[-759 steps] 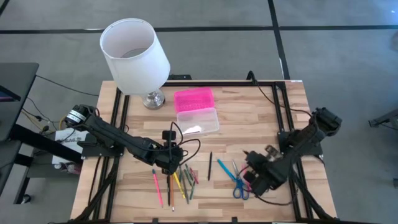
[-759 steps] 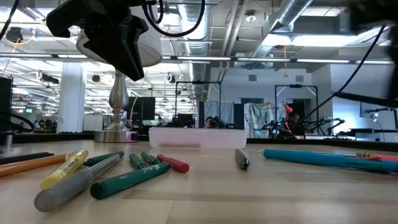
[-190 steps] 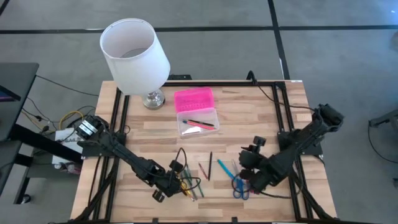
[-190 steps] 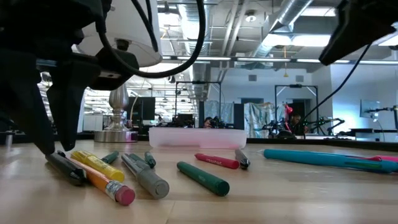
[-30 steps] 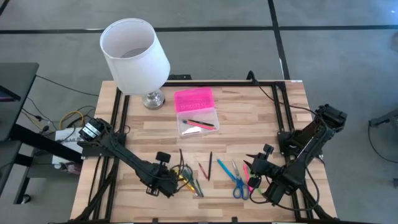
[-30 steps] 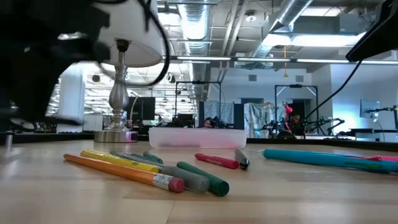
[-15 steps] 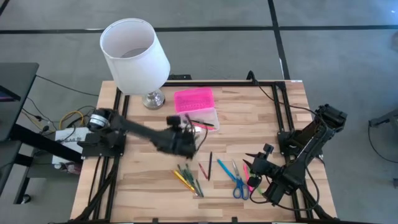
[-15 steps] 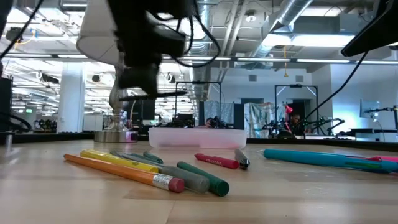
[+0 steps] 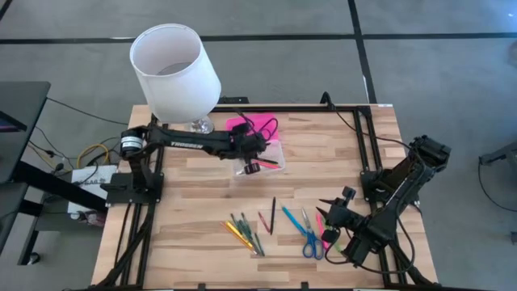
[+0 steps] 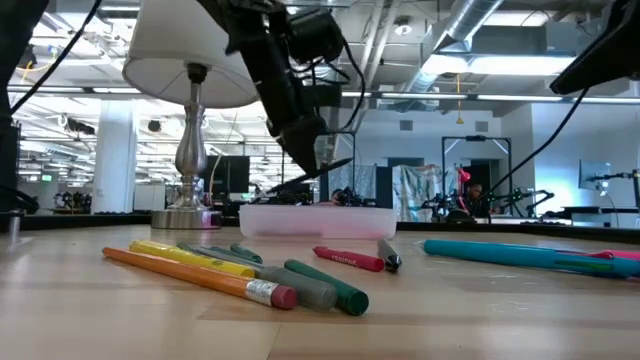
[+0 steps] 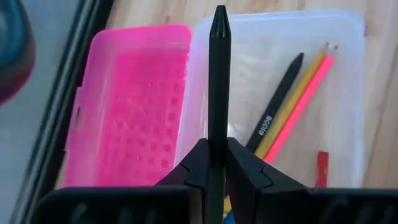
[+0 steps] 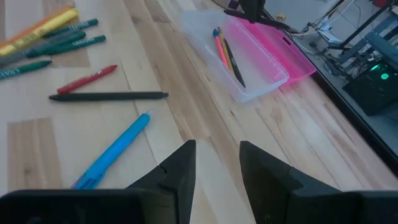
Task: Pick & place school supplies into a supply box
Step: Put the black pen into the pink supply box, then put the green pen into the pink supply box
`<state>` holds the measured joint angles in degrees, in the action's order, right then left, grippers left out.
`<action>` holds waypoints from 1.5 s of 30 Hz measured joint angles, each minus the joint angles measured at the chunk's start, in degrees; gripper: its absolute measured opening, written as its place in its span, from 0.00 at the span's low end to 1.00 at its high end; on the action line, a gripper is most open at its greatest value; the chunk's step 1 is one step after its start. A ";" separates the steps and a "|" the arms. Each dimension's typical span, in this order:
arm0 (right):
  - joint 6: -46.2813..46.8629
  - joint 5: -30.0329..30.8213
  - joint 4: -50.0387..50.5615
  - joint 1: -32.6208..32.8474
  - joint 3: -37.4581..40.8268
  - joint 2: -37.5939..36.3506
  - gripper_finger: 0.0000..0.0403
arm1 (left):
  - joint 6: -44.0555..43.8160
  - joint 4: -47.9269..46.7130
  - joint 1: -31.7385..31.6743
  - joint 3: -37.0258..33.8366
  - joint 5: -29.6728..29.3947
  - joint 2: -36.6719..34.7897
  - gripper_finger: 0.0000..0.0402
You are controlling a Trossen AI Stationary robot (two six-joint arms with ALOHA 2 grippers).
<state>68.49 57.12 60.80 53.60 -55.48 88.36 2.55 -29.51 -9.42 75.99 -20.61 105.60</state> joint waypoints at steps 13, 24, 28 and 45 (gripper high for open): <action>1.00 -0.20 -0.30 -1.75 3.30 0.02 0.29 | 3.47 -0.27 0.29 0.00 -0.28 2.47 0.18; 3.12 -2.03 -1.66 -2.63 3.30 0.02 0.29 | 3.45 -5.77 2.26 0.00 -5.22 1.49 0.36; 5.87 -10.36 -1.63 -3.99 3.30 0.02 0.29 | 2.03 -10.67 4.51 0.00 -4.96 -1.79 0.34; 10.83 -40.10 -8.36 -9.62 3.30 0.02 0.29 | -12.52 -28.22 28.87 0.00 -8.55 -6.43 0.32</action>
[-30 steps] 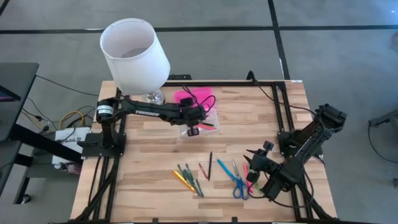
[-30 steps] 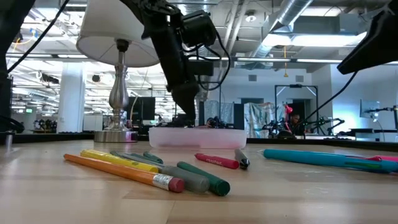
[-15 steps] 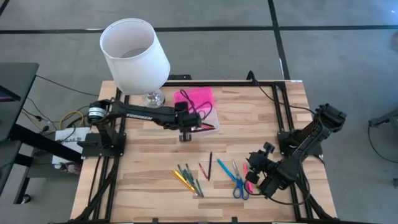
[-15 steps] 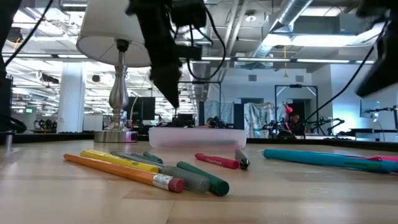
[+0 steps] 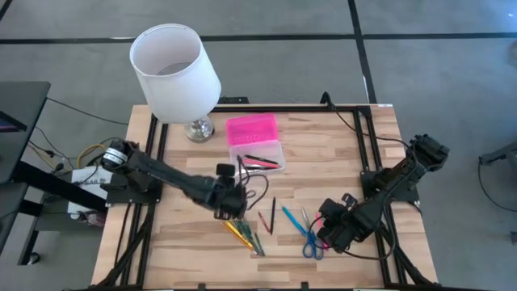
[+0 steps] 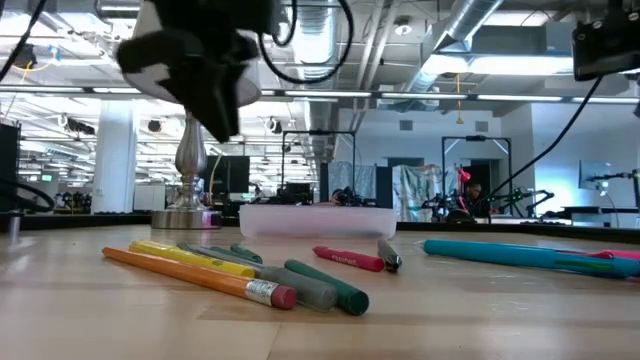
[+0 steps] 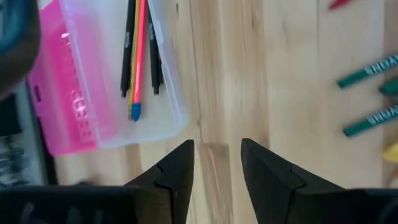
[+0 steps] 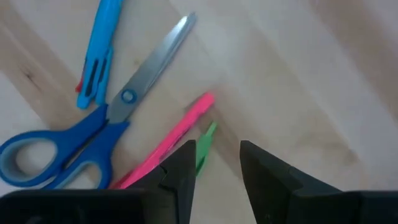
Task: Pick & place school supplies into a supply box
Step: Put the green pen into the pink supply box
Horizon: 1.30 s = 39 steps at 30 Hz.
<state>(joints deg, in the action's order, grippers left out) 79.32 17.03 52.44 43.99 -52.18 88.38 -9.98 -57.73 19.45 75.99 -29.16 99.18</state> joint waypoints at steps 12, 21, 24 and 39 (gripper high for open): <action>7.35 -4.42 -0.89 2.16 -0.02 0.00 0.29 | -14.78 -7.55 11.44 0.00 -7.82 0.00 0.32; 10.61 -7.71 -2.26 3.71 -0.02 0.00 0.29 | -20.65 -8.97 16.00 0.00 -7.31 0.00 0.32; 12.60 -8.21 -2.22 4.32 -0.02 0.00 0.29 | -22.91 -10.31 17.28 0.00 -7.28 0.00 0.32; 14.28 -7.83 -4.61 4.26 -0.02 0.04 0.29 | -28.86 -12.49 20.80 0.00 -7.25 0.00 0.32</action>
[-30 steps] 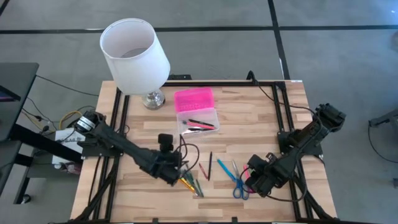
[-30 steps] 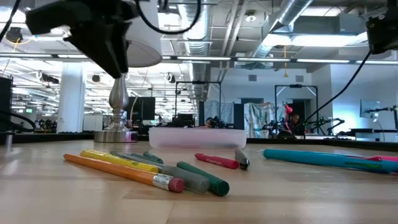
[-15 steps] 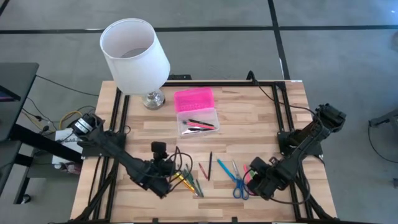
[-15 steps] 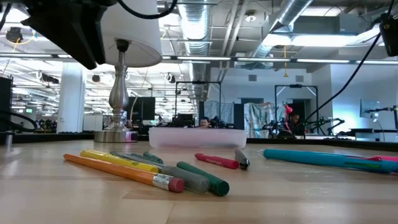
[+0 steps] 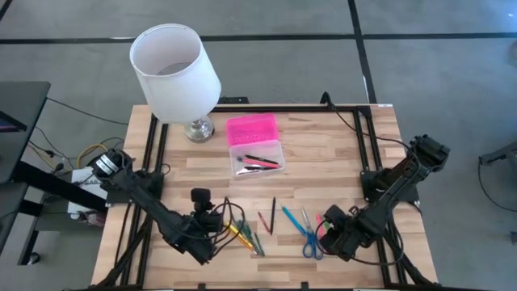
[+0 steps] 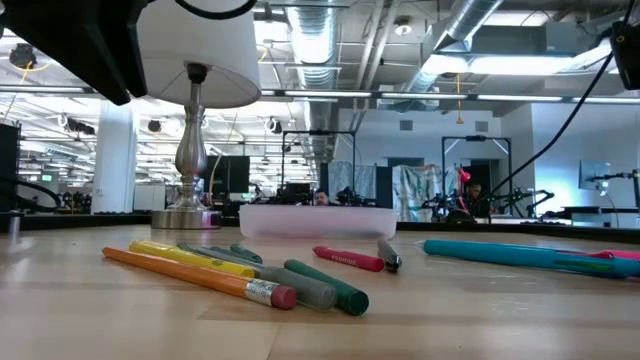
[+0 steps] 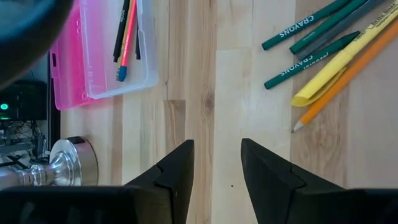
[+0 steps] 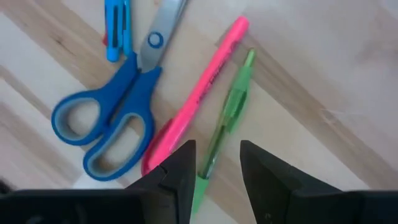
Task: Pick & place school supplies into a supply box
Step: Put the green pen into the pink supply box
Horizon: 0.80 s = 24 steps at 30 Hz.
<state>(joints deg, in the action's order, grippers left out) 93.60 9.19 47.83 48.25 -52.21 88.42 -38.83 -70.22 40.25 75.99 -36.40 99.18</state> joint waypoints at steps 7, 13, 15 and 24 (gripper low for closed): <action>-1.26 -2.99 -0.76 -0.36 0.02 5.39 0.29 | -0.17 0.06 0.64 0.00 0.00 0.00 0.32; -2.60 -4.61 -2.07 -0.36 -0.07 7.90 0.29 | -0.16 0.07 0.64 0.00 0.00 0.00 0.32; -2.60 -4.61 -2.38 -0.39 -0.07 8.15 0.29 | -0.15 0.07 0.64 0.00 0.00 0.00 0.32; -2.27 -5.48 -2.93 -0.39 0.00 8.39 0.29 | -0.59 0.07 0.61 0.00 0.00 0.00 0.32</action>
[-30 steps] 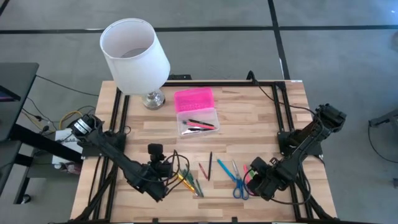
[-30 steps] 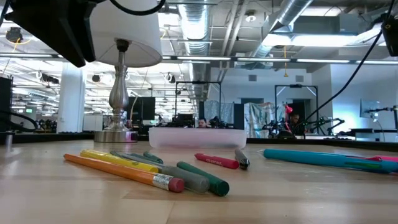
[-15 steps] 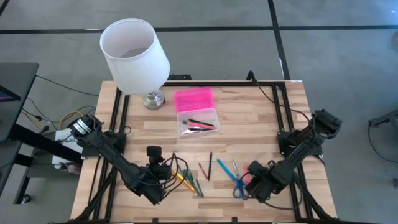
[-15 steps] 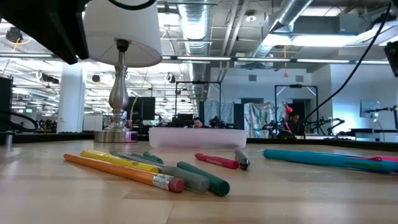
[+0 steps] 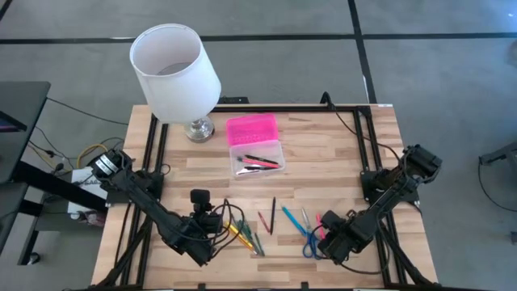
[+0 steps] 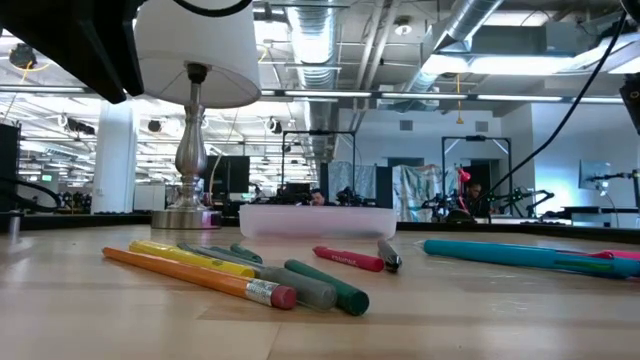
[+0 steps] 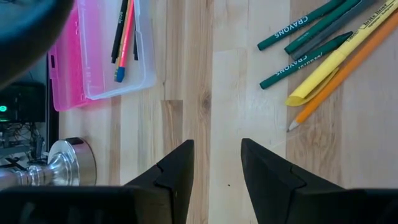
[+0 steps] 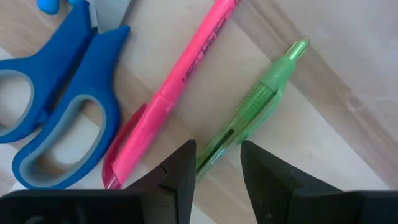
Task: Pick & place school supplies into a supply box
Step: Put the green pen into the pink supply box
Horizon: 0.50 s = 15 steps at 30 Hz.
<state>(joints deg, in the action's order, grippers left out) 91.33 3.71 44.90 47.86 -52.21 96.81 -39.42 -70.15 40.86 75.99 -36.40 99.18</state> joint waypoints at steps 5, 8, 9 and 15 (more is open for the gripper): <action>0.20 -2.06 -0.02 -0.10 0.00 0.09 0.29 | -0.34 0.00 0.00 0.00 0.00 0.00 0.32; 0.20 -2.91 0.00 -0.31 0.00 0.09 0.28 | -0.40 0.01 0.00 0.00 0.00 0.00 0.32; 0.20 -3.45 -0.01 -0.37 0.00 0.09 0.27 | -0.41 0.02 0.00 0.00 0.00 0.00 0.32; 0.17 -4.71 0.01 -0.76 0.00 0.09 0.17 | -0.43 0.02 0.00 0.00 0.02 0.00 0.32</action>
<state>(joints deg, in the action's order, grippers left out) 91.51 -1.00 44.91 47.09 -52.21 96.90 -39.86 -70.13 40.86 75.99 -36.38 99.18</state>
